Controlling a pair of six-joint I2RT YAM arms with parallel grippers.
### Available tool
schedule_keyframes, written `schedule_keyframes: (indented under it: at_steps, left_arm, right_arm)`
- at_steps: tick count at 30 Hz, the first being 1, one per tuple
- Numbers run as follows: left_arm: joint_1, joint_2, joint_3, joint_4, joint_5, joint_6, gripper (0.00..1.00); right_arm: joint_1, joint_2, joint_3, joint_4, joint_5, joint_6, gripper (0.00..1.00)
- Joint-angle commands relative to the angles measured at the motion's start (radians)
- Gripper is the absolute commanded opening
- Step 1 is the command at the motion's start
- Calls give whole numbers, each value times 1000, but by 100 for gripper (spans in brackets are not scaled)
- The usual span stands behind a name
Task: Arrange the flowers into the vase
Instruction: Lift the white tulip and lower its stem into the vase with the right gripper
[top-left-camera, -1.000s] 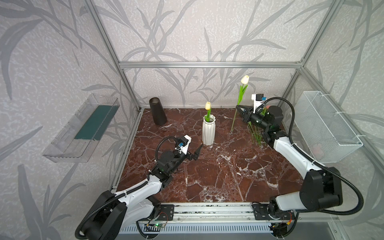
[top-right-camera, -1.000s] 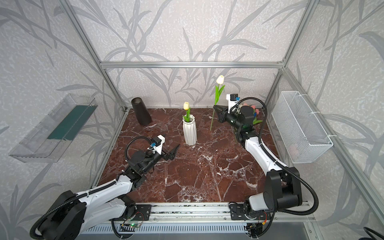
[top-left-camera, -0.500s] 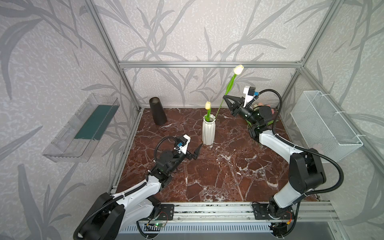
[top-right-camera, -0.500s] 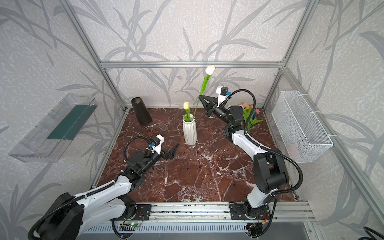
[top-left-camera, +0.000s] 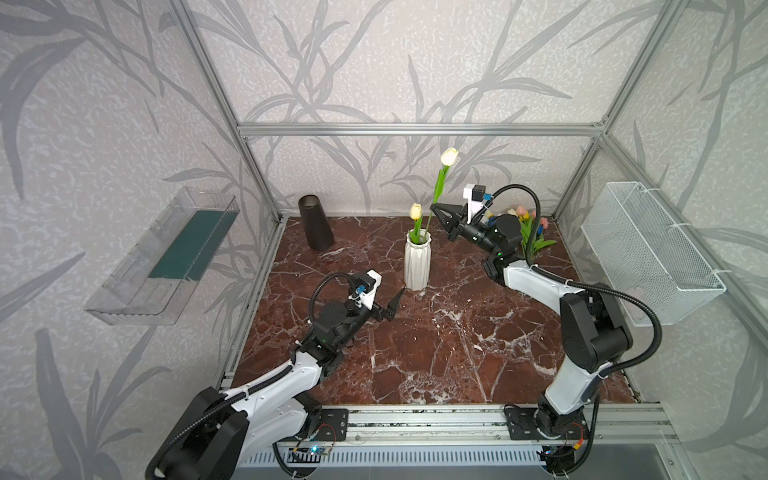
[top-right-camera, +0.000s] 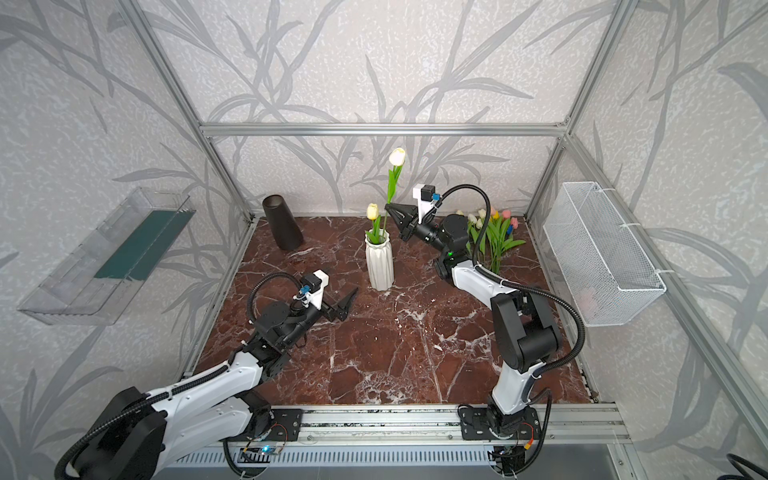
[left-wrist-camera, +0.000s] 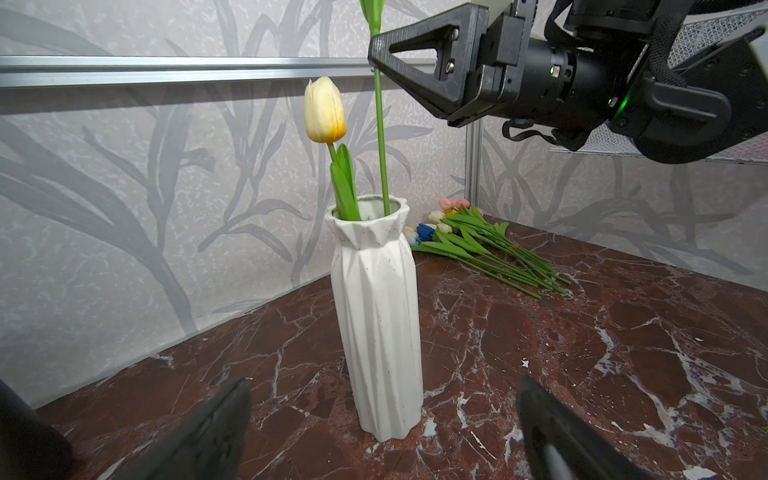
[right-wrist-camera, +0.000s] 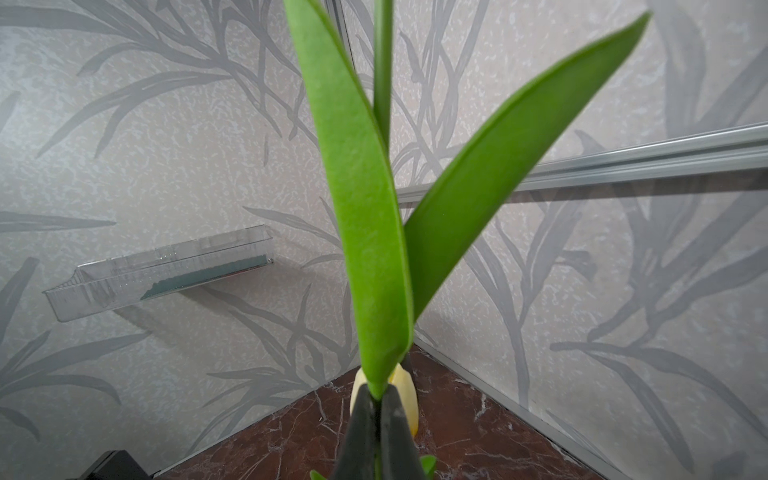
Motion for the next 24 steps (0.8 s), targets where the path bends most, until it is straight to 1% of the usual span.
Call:
schedule_keyframes:
  at_steps: [1, 3, 5, 9, 11, 13, 16, 17, 19, 24]
  left_arm:
    - [-6, 0, 2, 11, -3, 8, 100]
    - [-6, 3, 3, 8, -5, 10, 99]
    - [-6, 11, 4, 15, -6, 11, 100]
    - [-6, 21, -1, 30, -7, 4, 99]
    - [-5, 21, -4, 34, -7, 2, 100]
    - [-6, 23, -8, 35, -10, 3, 99]
    - [-6, 26, -7, 33, -11, 11, 100]
    - [-6, 26, -9, 33, -13, 12, 99]
    - [-6, 30, -7, 36, -12, 13, 99]
    - [-6, 45, -8, 51, -9, 10, 99]
  right_arm:
    - [8, -5, 8, 9, 1, -62, 0]
    - [12, -4, 26, -18, -11, -74, 0]
    - [26, -13, 28, -54, -11, -125, 0]
    - [64, -50, 5, -194, 59, -273, 0]
    - [74, -57, -6, -231, 92, -301, 1]
    - [78, -62, -19, -238, 99, -308, 2]
    - [81, -63, -52, -234, 119, -324, 9]
    - [81, -92, -59, -237, 124, -329, 12]
    - [81, -102, -69, -244, 134, -334, 19]
    - [82, -126, -84, -257, 151, -345, 28]
